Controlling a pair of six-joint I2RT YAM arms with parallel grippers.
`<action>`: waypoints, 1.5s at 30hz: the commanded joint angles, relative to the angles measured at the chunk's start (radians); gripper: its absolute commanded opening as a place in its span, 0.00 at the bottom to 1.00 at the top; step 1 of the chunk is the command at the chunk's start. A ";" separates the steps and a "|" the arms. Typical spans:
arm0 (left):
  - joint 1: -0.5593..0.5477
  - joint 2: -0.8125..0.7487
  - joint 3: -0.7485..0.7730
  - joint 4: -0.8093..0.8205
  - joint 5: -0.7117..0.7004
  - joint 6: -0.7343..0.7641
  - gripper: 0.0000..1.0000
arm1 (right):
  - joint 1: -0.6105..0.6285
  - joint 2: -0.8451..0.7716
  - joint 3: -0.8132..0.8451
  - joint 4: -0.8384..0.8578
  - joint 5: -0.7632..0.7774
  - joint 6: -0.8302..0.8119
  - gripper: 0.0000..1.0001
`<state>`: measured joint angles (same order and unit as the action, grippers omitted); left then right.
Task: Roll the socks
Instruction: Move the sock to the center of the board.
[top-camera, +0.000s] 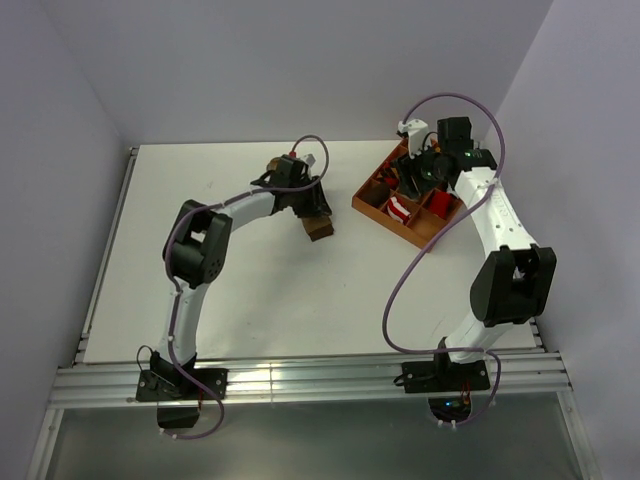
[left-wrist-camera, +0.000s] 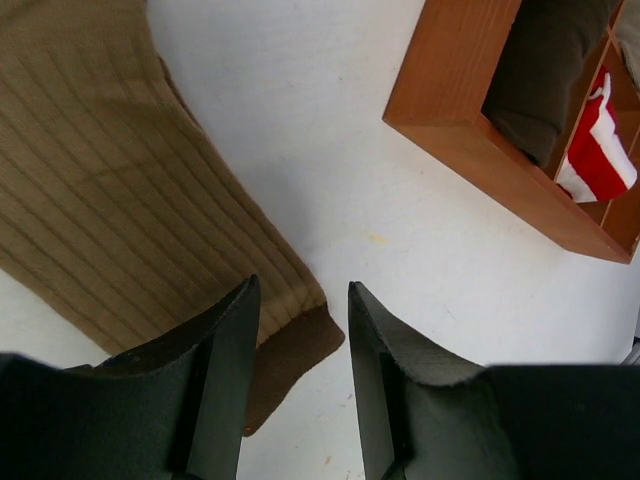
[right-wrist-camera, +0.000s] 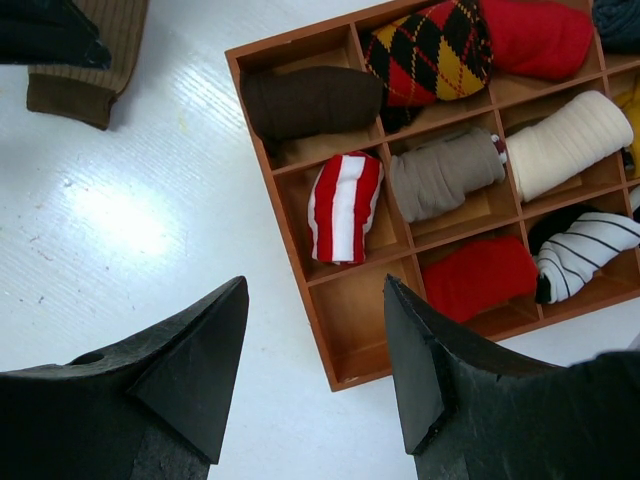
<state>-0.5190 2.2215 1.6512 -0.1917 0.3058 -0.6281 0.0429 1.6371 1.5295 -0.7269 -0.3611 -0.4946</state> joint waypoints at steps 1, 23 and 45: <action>-0.030 -0.008 0.003 0.044 0.023 0.010 0.46 | -0.008 -0.034 -0.006 0.011 -0.018 0.008 0.64; -0.213 -0.270 -0.579 0.201 -0.019 -0.183 0.44 | -0.006 -0.062 -0.061 -0.014 -0.027 -0.018 0.63; -0.225 -0.519 -0.640 -0.006 -0.109 -0.059 0.49 | -0.006 -0.085 -0.085 -0.016 -0.039 -0.004 0.63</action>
<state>-0.7483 1.7531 0.9688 -0.1524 0.2337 -0.7433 0.0418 1.6032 1.4448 -0.7376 -0.3889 -0.5026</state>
